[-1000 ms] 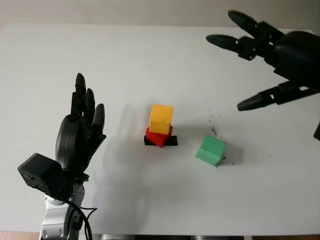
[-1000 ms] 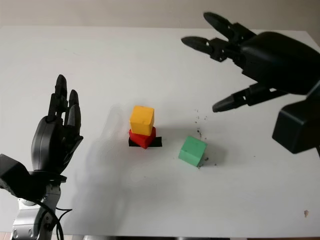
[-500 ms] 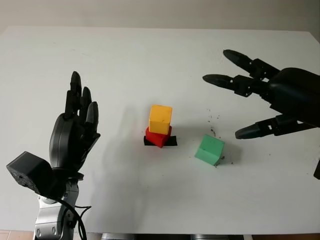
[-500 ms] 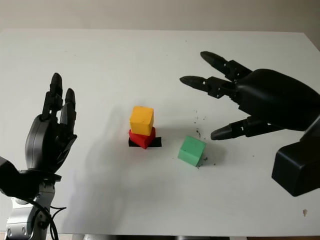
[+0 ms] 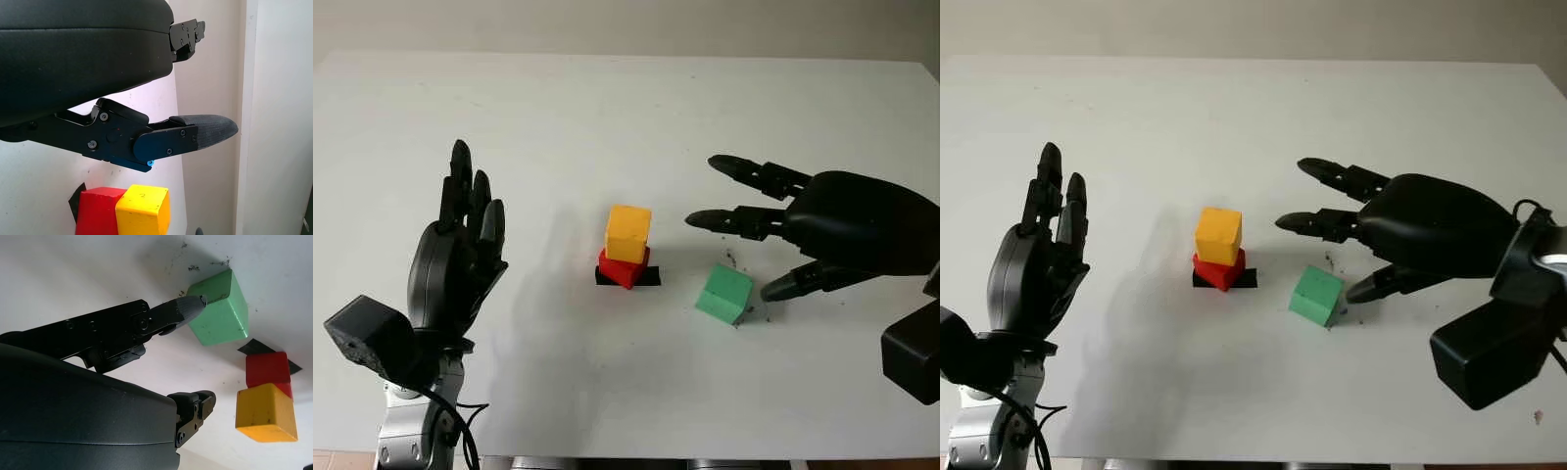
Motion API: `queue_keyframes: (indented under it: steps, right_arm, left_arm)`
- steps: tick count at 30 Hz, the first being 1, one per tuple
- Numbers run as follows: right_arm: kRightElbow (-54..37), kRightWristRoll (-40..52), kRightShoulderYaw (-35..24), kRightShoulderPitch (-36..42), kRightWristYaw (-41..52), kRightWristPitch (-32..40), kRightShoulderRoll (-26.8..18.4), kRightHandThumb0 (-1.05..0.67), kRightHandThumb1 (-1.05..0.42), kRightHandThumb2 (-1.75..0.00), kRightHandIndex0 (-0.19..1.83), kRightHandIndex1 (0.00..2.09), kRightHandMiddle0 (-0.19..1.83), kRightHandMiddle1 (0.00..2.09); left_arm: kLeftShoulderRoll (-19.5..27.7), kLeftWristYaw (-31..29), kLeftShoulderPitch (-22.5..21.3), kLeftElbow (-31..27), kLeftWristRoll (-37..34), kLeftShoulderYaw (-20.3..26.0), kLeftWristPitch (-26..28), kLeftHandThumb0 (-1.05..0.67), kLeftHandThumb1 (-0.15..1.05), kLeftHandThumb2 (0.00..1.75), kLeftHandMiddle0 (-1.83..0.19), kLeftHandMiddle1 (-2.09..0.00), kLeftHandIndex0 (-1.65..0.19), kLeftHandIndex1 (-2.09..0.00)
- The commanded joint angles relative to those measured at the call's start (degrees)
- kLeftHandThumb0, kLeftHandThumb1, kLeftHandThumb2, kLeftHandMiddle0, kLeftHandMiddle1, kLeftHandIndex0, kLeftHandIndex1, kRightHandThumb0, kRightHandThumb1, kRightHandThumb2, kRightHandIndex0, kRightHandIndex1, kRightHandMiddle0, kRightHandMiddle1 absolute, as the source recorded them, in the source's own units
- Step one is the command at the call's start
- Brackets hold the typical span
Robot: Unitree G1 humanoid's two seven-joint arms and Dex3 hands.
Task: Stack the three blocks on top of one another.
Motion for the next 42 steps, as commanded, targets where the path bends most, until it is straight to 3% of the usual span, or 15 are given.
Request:
queue_keyframes:
  steps: [1, 27, 42]
  right_arm:
    - [-0.76, -0.13, 0.87, -1.11, 0.64, -0.27, -1.27, -0.47, -0.95, -0.04, -0.14, 0.06, 0.29, 0.11]
    - [2.45, -1.16, 7.01, -4.14, -0.34, -0.95, 2.12, -0.49, -0.94, -0.06, -0.05, 0.07, 0.45, 0.18]
    - [7.18, -2.63, 8.83, -5.56, -2.56, -4.24, 3.05, -0.46, -0.95, -0.06, 0.05, 0.08, 0.66, 0.37]
  left_arm:
    - [0.35, -0.17, 0.24, -0.46, -0.07, 0.33, -0.43, -0.66, 1.05, 0.56, 0.19, 0.0, 0.19, 0.0]
    - [0.08, -0.38, 0.33, 0.27, 0.19, 0.21, -1.47, -0.66, 1.05, 0.57, 0.19, 0.0, 0.19, 0.0]
    - [-0.13, 0.58, 0.92, -0.76, 0.68, 0.08, -1.09, -0.67, 1.05, 0.55, 0.19, 0.0, 0.19, 0.0]
